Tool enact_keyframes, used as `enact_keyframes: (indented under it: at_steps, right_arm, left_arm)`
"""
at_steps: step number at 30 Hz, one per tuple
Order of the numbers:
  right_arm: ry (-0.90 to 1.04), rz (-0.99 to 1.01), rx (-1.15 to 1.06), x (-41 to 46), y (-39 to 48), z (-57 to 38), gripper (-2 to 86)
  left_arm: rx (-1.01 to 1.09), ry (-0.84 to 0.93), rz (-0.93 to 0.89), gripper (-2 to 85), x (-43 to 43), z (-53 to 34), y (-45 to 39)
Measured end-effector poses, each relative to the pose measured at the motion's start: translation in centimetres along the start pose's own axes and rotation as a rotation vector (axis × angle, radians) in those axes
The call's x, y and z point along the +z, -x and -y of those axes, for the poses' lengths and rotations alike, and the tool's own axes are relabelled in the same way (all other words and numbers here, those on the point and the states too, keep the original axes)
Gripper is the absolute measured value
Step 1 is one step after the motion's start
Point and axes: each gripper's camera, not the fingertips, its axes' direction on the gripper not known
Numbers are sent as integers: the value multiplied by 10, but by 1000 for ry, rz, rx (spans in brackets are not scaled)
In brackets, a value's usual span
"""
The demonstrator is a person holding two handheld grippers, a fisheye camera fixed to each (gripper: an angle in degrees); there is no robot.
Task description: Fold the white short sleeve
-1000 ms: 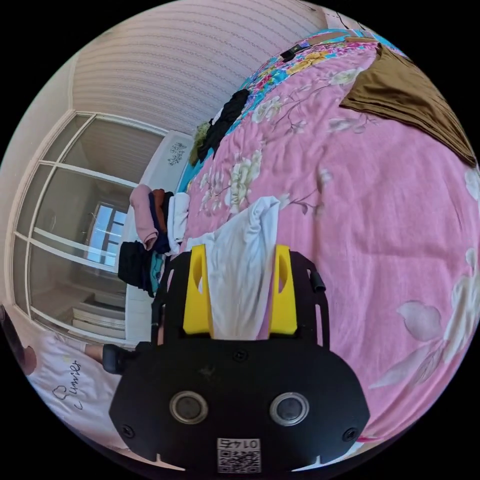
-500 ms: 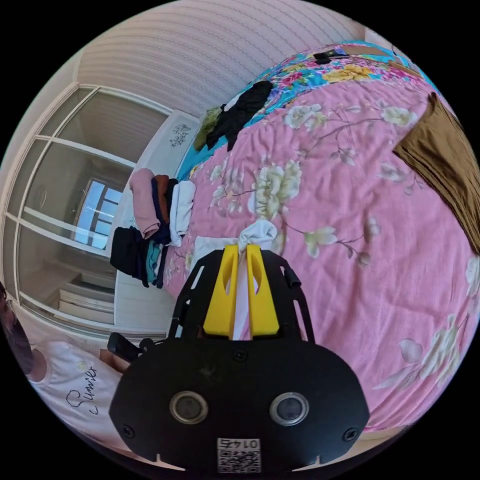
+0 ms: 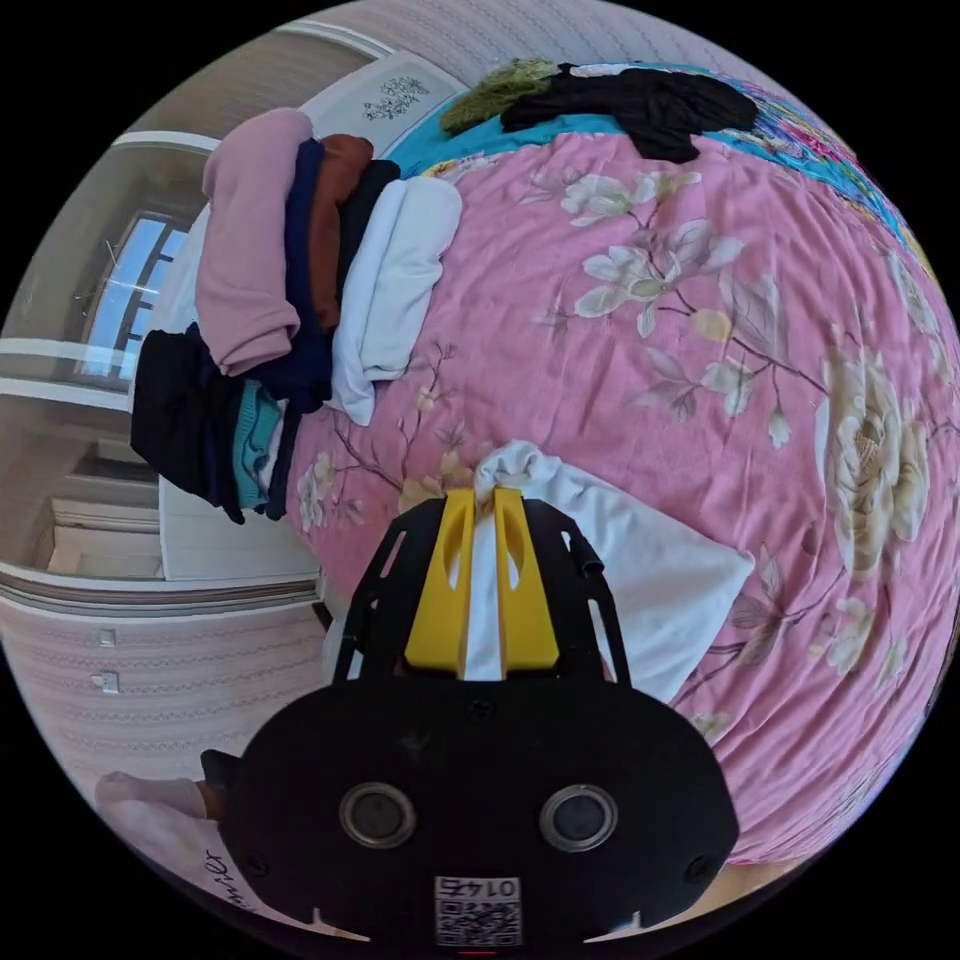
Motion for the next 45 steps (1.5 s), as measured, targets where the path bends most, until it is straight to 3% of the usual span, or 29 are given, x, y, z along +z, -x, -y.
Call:
enact_keyframes:
  at_steps: [6,12,16,21,24,33,36,45]
  right_arm:
    - [-8,74,-84,9,32,26,55]
    - [3,-40,-194,13,57,49,70]
    - [109,-206,-305,43,84,70,120]
    - [189,-271,-361,79,107,91,137]
    - [315,-290,-369,111,114,97,135]
    - [261,-253,-411,114,139,85,55]
    - [173,-237,-437,95,148,69,50]
    - [-158,-70,-412,-8,145,-38,44]
  left_arm:
    - [-80,191,-68,-9,-32,-14,49]
    - [-64,191,4,7,-43,-10,76]
    - [-97,217,-75,58,-15,15,88]
    - [-72,310,-174,84,13,35,90]
    - [-29,278,-128,89,15,42,83]
    - [34,313,20,56,19,41,58]
    - [70,293,40,1,12,36,48]
    - [239,156,55,-8,-36,16,11]
